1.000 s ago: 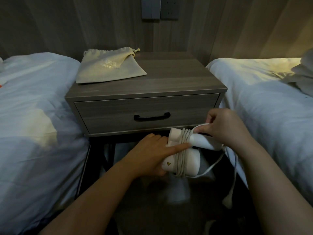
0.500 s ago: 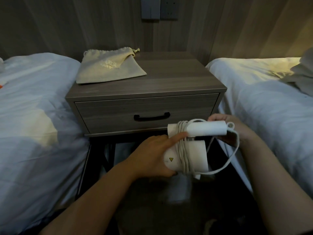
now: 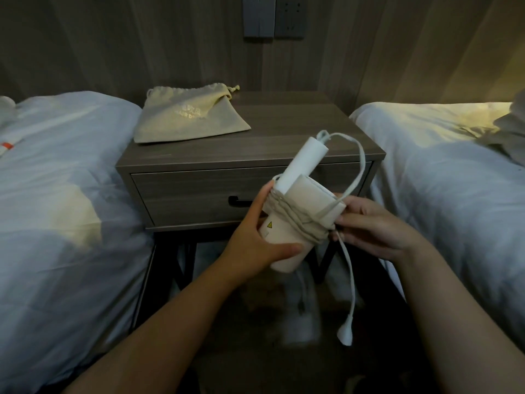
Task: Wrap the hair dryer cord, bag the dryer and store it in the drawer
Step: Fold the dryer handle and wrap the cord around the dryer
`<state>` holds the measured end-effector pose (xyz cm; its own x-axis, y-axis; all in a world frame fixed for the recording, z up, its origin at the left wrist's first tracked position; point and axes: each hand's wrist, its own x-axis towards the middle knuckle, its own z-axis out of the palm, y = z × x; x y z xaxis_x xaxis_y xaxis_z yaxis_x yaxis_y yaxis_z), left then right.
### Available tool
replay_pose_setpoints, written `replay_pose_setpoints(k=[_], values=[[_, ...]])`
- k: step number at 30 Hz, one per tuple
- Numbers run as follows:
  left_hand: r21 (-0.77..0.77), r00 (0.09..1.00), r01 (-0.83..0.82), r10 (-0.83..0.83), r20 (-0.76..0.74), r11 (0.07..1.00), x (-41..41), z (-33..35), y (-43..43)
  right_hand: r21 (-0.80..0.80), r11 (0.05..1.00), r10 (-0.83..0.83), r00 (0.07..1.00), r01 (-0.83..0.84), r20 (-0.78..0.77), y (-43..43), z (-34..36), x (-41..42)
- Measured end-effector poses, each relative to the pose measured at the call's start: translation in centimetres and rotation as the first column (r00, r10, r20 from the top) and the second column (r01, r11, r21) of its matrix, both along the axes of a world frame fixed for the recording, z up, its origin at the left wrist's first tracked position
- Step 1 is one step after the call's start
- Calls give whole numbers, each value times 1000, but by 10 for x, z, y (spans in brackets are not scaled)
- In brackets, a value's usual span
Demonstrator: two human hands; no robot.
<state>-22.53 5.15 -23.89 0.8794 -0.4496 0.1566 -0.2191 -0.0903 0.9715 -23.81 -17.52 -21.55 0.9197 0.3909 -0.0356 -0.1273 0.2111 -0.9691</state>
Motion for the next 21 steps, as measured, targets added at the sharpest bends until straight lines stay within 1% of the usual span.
replay_pose_setpoints(k=[3,5,10,14,18,21], values=[[-9,1000,-26,26,-9,1000,-2,3,-2,0,996,86,996,-86,38,3,8,-7],[-13,999,-48,48,-12,999,-2,3,-3,-30,997,76,996,-75,36,7,12,-10],[-38,993,-102,100,-63,994,-4,0,-7,-106,989,-104,995,103,0,31,4,-7],[-47,990,-108,103,-100,993,-4,-1,-7,-169,967,-195,981,189,-20,38,3,-8],[-13,990,-56,54,-132,998,1,2,-4,-320,907,-279,960,275,34,41,6,-11],[-16,987,-28,25,-160,999,4,6,0,-471,809,-313,936,352,160,46,7,-11]])
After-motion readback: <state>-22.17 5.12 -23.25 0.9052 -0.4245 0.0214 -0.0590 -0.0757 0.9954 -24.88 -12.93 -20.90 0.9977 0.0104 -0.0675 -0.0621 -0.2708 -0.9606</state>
